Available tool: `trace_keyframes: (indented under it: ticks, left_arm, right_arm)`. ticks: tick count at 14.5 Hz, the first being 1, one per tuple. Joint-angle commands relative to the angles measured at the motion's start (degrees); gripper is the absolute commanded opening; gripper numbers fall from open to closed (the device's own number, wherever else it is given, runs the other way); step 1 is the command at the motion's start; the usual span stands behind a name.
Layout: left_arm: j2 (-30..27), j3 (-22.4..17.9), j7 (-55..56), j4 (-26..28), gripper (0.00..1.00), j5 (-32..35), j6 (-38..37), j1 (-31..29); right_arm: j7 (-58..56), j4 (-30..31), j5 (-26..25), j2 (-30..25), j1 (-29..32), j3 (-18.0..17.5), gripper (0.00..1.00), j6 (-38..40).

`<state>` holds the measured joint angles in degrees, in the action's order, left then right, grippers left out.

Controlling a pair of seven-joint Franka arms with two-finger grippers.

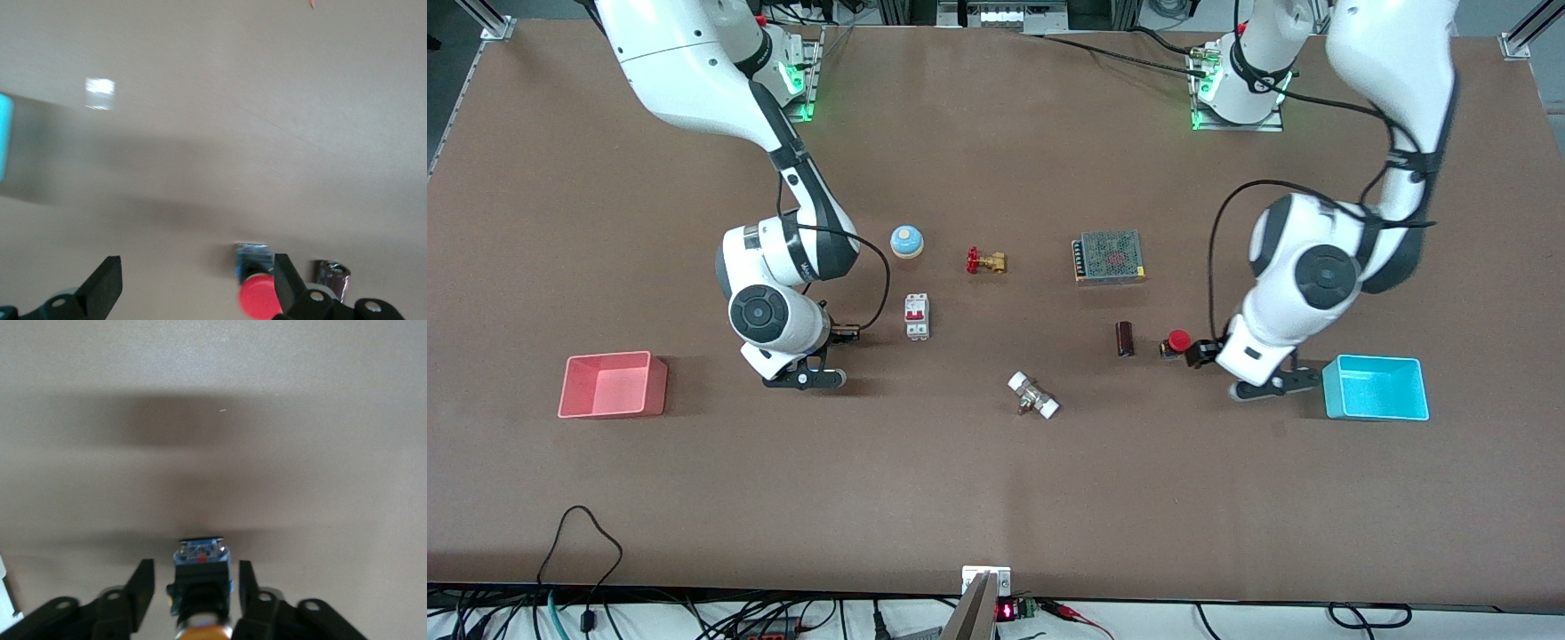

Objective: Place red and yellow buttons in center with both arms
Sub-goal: 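Set the red button beside the brown cylinder and open the left gripper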

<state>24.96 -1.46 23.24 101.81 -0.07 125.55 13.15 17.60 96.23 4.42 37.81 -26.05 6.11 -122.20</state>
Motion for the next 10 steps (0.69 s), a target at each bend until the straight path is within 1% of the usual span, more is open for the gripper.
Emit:
trace_keyframes:
  ticks: [1, 2, 4, 7, 8, 10]
  left_arm:
    - [-0.88, 0.4, -7.83, -9.41, 1.0, -3.17, -12.74, -3.03]
    - [-0.88, 0.4, -10.3, -12.57, 1.0, -3.18, -17.57, -4.96]
    - [-1.4, 0.23, -15.57, -16.02, 1.0, -3.18, -23.65, -7.34]
    - [-5.61, 0.31, -21.46, -16.56, 1.0, -3.09, -28.06, -11.56]
    - [-6.93, 0.4, -23.49, -16.56, 1.0, -3.01, -29.73, -13.23]
    - [-9.57, 0.14, -25.44, -16.21, 1.0, -3.01, -32.02, -14.12]
  right_arm:
    - [0.33, 0.1, 0.76, -1.16, -0.14, 0.39, 1.0, 0.12]
    - [0.33, 0.01, 0.76, -2.12, -0.05, 0.39, 1.0, 0.55]
    - [0.41, -0.25, 0.76, -4.49, 0.13, 0.57, 1.0, 2.31]
    - [-0.11, -1.39, 0.68, -9.06, 0.3, 1.01, 1.0, 4.68]
    - [-0.2, -2.0, 0.5, -10.73, 0.3, 1.1, 1.0, 6.6]
    - [-0.9, -3.67, 0.41, -13.37, 0.83, 1.62, 1.0, 11.52]
